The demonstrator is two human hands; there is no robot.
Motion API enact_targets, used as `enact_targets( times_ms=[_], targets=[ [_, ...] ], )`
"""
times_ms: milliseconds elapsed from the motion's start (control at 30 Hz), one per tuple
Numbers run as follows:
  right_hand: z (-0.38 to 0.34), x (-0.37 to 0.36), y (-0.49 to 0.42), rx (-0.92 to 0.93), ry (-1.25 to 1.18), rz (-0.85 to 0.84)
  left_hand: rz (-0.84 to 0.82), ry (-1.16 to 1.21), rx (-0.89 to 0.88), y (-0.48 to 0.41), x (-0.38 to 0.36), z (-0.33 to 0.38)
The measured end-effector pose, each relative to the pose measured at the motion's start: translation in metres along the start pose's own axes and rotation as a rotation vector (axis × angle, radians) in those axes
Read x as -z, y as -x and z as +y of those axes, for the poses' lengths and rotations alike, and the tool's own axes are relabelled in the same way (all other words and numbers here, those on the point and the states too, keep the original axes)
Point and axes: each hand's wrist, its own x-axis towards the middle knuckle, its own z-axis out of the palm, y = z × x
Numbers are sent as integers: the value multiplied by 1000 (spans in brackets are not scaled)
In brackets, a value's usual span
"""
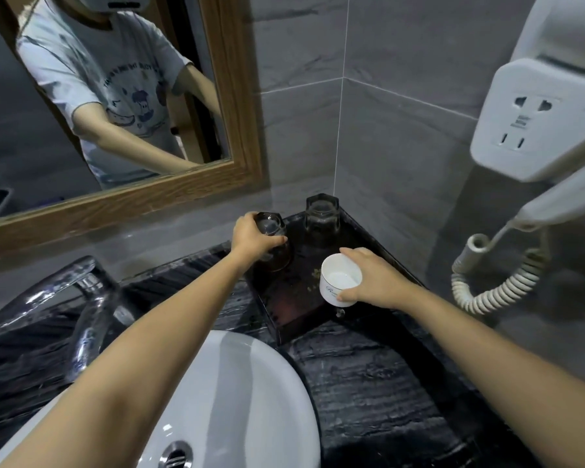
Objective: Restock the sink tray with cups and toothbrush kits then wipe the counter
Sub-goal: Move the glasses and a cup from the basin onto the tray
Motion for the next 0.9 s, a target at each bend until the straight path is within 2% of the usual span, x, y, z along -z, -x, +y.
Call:
enact_targets(
  times_ms=[400, 600, 900],
  targets=[
    [1, -4, -4, 7, -20, -3, -33, 101, 45, -13, -9, -2],
    [3, -4, -5, -1, -21, -2, 0, 11, -20, -13, -11, -4],
    [5, -2, -6, -10, -33, -8, -59, -16, -23, -16, -9, -6]
  ],
)
